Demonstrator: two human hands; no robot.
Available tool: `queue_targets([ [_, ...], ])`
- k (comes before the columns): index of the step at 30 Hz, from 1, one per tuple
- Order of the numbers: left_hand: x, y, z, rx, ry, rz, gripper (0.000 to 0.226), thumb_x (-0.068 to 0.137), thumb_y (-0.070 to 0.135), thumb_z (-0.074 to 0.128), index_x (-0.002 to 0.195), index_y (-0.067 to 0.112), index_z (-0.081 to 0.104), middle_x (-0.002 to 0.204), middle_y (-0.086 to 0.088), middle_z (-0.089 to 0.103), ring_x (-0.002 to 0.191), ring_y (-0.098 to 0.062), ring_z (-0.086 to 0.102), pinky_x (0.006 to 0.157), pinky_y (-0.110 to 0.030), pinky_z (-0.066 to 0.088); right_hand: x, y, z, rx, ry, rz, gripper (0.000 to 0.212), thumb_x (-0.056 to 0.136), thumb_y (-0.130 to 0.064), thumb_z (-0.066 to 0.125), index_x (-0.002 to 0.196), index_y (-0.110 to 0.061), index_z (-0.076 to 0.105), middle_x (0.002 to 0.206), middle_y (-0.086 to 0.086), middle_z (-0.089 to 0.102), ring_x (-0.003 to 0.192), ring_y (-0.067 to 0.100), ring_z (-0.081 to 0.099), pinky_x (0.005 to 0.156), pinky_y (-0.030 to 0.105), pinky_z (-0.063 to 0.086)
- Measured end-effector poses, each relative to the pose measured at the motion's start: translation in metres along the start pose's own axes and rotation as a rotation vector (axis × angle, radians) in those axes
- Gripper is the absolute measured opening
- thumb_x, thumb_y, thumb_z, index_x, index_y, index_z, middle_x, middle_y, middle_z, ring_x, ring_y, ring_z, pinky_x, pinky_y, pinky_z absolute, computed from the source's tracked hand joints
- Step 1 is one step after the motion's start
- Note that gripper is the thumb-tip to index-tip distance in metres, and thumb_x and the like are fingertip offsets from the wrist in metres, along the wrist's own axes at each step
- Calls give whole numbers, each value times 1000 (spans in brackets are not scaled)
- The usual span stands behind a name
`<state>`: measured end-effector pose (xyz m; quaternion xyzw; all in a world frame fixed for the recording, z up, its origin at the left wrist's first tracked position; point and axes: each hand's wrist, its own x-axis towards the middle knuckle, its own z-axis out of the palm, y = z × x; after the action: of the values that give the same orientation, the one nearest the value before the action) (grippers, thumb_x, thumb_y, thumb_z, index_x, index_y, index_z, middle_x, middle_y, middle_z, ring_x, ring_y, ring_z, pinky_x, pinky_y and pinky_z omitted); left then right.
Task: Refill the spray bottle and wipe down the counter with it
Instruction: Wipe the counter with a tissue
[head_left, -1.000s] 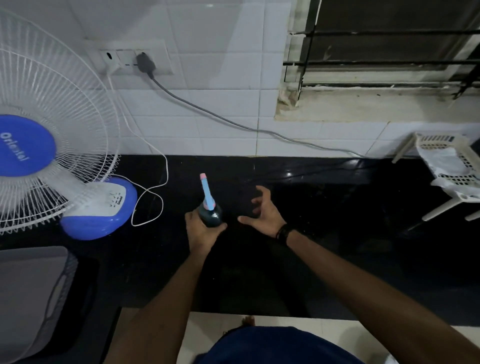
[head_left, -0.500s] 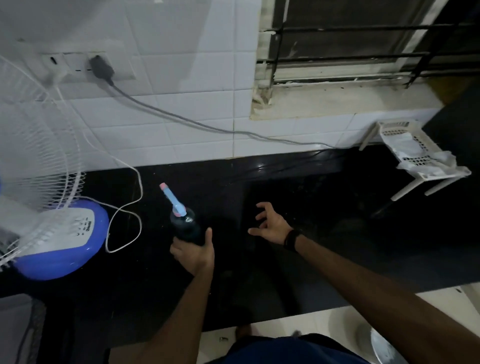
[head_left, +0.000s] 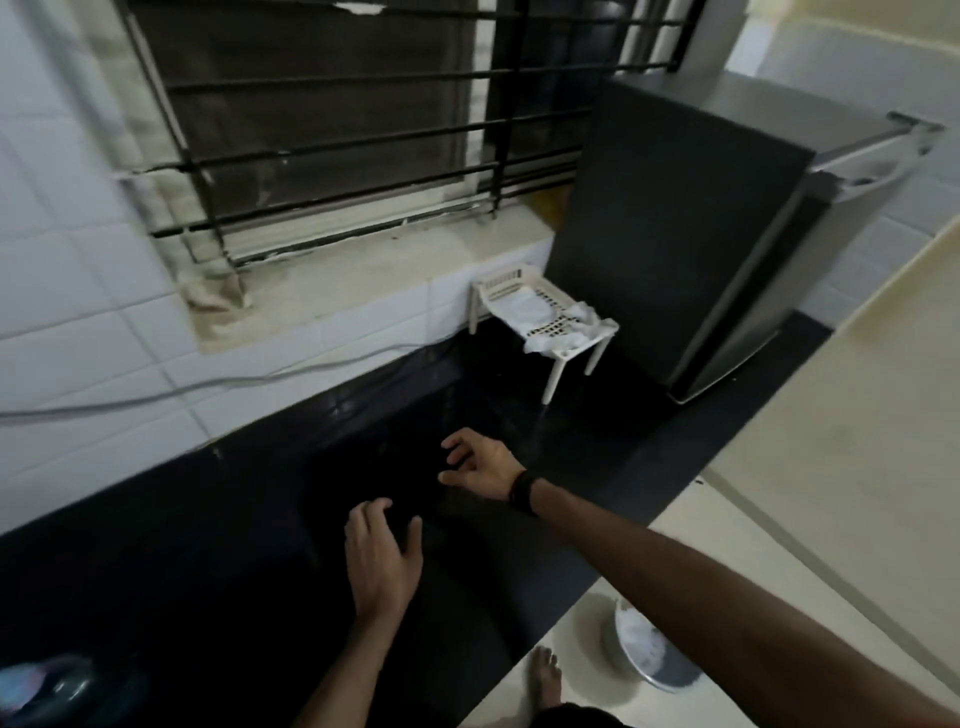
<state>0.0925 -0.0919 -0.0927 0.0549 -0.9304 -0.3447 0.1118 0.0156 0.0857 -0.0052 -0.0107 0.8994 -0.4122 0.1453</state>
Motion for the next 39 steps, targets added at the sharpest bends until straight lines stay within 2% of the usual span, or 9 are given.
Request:
queue_targets([
  [8,51,83,67,-10,-143,-23,39,87,33,71,119,17,56,120,-4,54,110,-27,59,85,-42,54,55,64,-147,14,326,-26,30,83,-19,76,110,-10,67,94,0,66,83,12,61,80,22,46],
  [11,61,106,89,10,-183,-33,39,89,35,70,121,19,55,124,0,52,114,-22,58,87,-39,55,88,84,-195,-43,427,-21,33,87,-21,69,116,-7,66,113,8,68,101,24,65,91,33,51],
  [17,65,125,102,28,-147,-170,39,90,33,69,124,19,55,126,1,52,115,-18,56,84,-32,53,141,102,-232,-399,226,12,50,94,-26,59,140,-6,51,141,16,54,132,30,47,109,36,37],
  [22,53,114,100,33,-108,-293,36,89,29,71,120,18,56,125,0,52,115,-19,57,85,-34,53,161,111,-229,-486,140,22,32,92,-25,57,121,-17,69,122,9,68,117,26,60,97,33,47],
  [25,50,110,98,42,-111,-342,35,91,30,69,121,21,54,126,3,50,116,-17,56,86,-33,52,170,112,-227,-202,308,-112,17,93,-16,60,94,-12,76,99,6,75,97,24,68,82,27,50],
  [27,54,114,100,23,-94,-361,34,91,30,69,121,21,54,125,4,49,114,-15,56,84,-30,50,177,105,-238,358,365,-98,15,92,-7,64,101,-5,75,100,6,74,92,18,68,89,29,54],
  [31,69,134,105,-167,-6,-389,29,91,26,71,117,20,59,115,4,58,103,-11,60,77,-18,47,176,84,-260,1191,73,82,27,96,2,54,120,-2,66,106,5,69,88,14,66,77,24,58],
  [35,87,159,101,-537,45,-470,30,94,23,68,123,26,61,106,-4,68,93,-18,70,86,-36,58,145,70,-235,1072,-284,65,35,98,10,41,110,-9,68,86,-3,68,76,6,68,71,16,58],
  [39,98,180,80,-930,-52,-506,45,96,17,64,135,34,49,116,3,70,94,-19,73,73,-25,54,119,63,-179,921,-528,14,41,91,19,43,113,-6,66,93,3,68,82,10,69,79,20,58],
])
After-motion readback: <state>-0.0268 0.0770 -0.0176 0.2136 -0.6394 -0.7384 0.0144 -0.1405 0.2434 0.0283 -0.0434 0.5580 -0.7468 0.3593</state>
